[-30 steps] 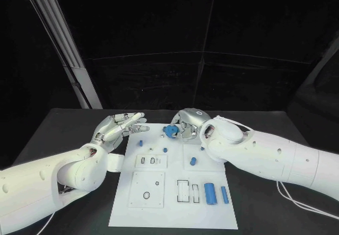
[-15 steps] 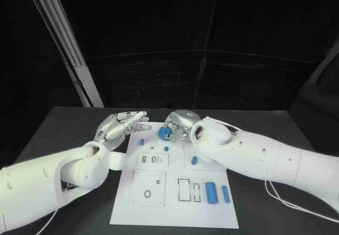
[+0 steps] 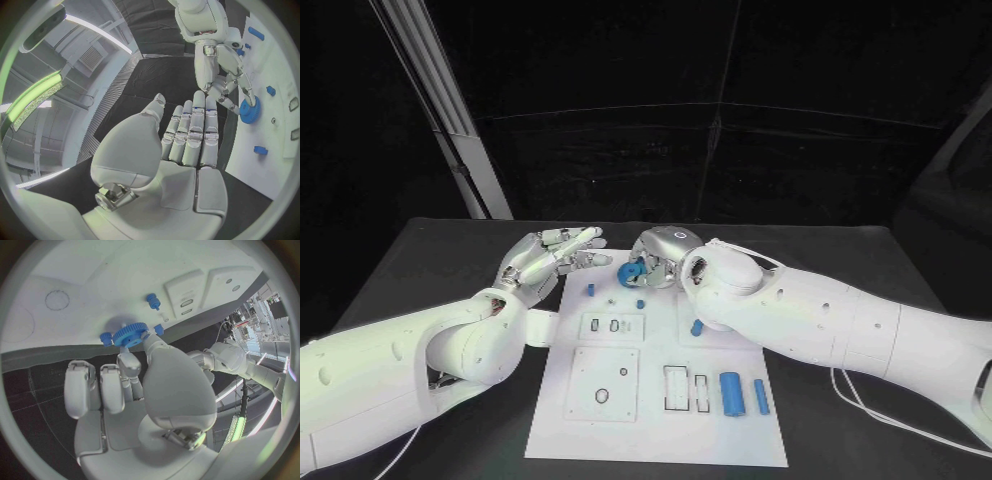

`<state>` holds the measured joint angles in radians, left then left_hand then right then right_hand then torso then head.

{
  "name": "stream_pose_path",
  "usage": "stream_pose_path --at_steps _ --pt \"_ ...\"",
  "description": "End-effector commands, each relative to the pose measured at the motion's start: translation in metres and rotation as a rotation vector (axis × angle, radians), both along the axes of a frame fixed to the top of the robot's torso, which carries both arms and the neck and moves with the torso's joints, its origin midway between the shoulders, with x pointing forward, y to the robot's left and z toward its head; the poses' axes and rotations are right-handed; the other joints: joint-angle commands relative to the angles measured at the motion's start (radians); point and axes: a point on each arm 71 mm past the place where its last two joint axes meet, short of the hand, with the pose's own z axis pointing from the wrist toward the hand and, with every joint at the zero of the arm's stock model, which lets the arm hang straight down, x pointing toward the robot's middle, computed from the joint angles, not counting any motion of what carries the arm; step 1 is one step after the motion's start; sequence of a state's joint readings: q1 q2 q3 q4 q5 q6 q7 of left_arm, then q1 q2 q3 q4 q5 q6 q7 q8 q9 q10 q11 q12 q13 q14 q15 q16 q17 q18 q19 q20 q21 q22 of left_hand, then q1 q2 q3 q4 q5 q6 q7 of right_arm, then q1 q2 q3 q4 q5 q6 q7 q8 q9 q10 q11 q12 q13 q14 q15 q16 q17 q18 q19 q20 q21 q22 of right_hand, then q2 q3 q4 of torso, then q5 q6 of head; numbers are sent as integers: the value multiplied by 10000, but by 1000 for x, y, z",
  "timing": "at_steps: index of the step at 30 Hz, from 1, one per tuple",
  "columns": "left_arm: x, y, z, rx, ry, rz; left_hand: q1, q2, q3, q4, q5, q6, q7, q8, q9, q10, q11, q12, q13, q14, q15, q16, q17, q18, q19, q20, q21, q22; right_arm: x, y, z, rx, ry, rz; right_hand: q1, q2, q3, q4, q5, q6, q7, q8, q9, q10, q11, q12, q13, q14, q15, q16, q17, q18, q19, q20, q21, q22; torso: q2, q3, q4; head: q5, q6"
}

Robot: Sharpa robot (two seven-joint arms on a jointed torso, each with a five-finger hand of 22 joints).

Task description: Assemble the parts on the task board

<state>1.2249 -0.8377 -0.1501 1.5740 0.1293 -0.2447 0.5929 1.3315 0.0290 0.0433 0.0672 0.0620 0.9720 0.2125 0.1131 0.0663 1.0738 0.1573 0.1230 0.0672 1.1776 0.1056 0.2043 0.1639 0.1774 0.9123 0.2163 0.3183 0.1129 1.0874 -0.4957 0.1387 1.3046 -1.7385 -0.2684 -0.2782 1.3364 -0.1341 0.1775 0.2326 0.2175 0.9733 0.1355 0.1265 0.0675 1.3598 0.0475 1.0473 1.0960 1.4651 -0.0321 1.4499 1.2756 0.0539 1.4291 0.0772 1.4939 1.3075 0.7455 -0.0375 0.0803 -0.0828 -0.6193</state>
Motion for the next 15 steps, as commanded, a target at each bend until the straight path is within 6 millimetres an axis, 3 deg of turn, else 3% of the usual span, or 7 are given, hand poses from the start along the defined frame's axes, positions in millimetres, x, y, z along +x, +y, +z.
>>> stream_pose_path --at_steps 1,6,15 --pt "0 -2 1 -87 -57 -129 20 107 7 -57 -2 28 -1 -60 -1 -36 -6 -50 -9 -71 4 -39 14 67 -18 56 -64 -13 1 1 -2 -264 118 29 -164 -162 -243 124 -330 -310 70 -203 -38 -240 47 -408 -323 507 108 -23 -11 -71 -4 116 -5 495 -3 -2 -13 1 -11" --pt "0 -2 1 -84 -51 -132 20 107 7 -57 -2 28 -1 -60 -1 -36 -6 -50 -9 -71 4 -39 14 67 -18 56 -64 -13 1 1 -3 -291 148 -14 -440 -226 -889 550 -426 -683 203 -457 -22 -437 171 -859 -673 499 217 -44 -23 -65 -27 221 -21 471 1 0 -9 1 -23" --pt "0 -1 1 -74 -39 -125 20 106 9 -62 -3 26 1 -64 -2 -38 -5 -55 -10 -71 4 -42 17 67 -18 56 -66 -15 2 -2 -3 -313 191 -125 -809 -158 -1537 626 -320 -817 276 -559 -5 -517 249 -1027 -788 497 288 -52 -8 -59 -38 299 -28 464 -2 10 -9 6 -25"
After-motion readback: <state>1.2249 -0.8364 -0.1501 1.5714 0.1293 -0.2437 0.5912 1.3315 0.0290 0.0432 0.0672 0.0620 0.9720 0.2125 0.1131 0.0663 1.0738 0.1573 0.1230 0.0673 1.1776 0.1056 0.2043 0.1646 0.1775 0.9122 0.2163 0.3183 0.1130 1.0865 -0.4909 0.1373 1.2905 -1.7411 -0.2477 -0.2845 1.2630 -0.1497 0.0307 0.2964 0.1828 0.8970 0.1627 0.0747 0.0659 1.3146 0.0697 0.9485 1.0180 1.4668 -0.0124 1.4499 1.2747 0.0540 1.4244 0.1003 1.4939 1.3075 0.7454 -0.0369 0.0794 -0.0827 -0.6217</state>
